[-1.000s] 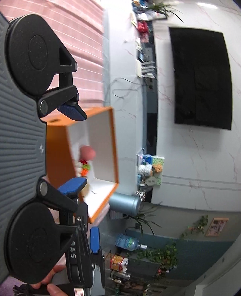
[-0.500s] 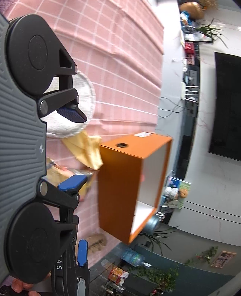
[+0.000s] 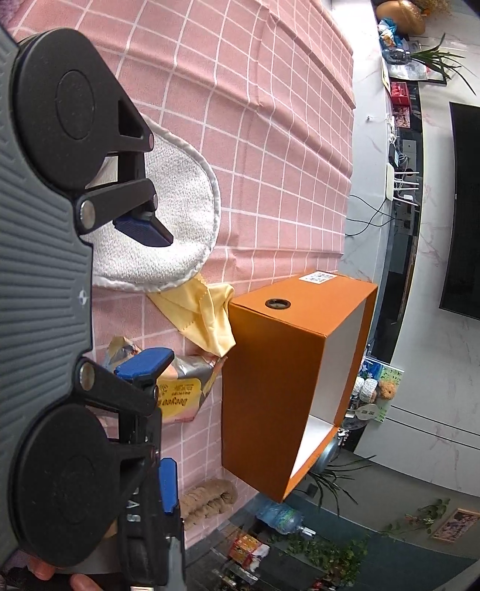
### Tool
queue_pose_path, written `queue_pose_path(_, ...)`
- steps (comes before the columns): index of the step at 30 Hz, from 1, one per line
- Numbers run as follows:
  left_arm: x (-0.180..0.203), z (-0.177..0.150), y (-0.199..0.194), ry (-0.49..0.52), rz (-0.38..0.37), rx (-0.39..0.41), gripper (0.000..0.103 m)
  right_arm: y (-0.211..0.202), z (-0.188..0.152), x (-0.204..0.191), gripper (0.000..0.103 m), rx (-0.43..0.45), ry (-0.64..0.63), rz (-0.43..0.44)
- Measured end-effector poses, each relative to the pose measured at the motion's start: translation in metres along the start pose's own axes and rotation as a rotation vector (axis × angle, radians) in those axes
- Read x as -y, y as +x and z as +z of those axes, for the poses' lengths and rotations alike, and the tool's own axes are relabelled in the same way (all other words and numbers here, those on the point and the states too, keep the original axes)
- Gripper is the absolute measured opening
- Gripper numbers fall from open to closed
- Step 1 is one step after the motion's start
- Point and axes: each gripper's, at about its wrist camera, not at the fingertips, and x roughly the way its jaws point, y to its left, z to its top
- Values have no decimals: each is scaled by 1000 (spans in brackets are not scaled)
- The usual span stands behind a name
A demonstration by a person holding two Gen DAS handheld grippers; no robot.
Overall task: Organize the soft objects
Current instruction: 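Move both open tools back to the white pad and the Deeyeo wipes pack, then grasp the white pad with the left tool while the right tool grasps the Deeyeo wipes pack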
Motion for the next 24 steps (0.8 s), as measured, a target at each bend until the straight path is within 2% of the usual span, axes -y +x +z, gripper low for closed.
queue_pose_path(2, 0, 1, -1, 20, 26, -6, 74, 7, 4, -5, 93, -18, 16, 8)
queue_pose_path(4, 0, 1, 0, 41, 46, -18, 74, 14, 7, -12, 94, -34, 10, -5)
queue_pose_path(9, -4, 0, 4, 54, 76, -43, 74, 31, 12, -24, 95, -84, 9, -4)
queue_pose_path(16, -4, 0, 8, 71, 98, -60, 75, 47, 14, -24, 94, -110, 45, -7)
queue_pose_path(18, -1, -1, 9, 88, 102, -64, 77, 47, 13, -25, 89, -91, 23, -29)
queue_pose_path(19, 0, -2, 10, 96, 105, -68, 78, 45, 13, -25, 77, -83, 4, -36)
queue_pose_path(24, 13, -4, 15, 151, 135, -76, 84, 33, 8, -10, 65, -90, 2, -22)
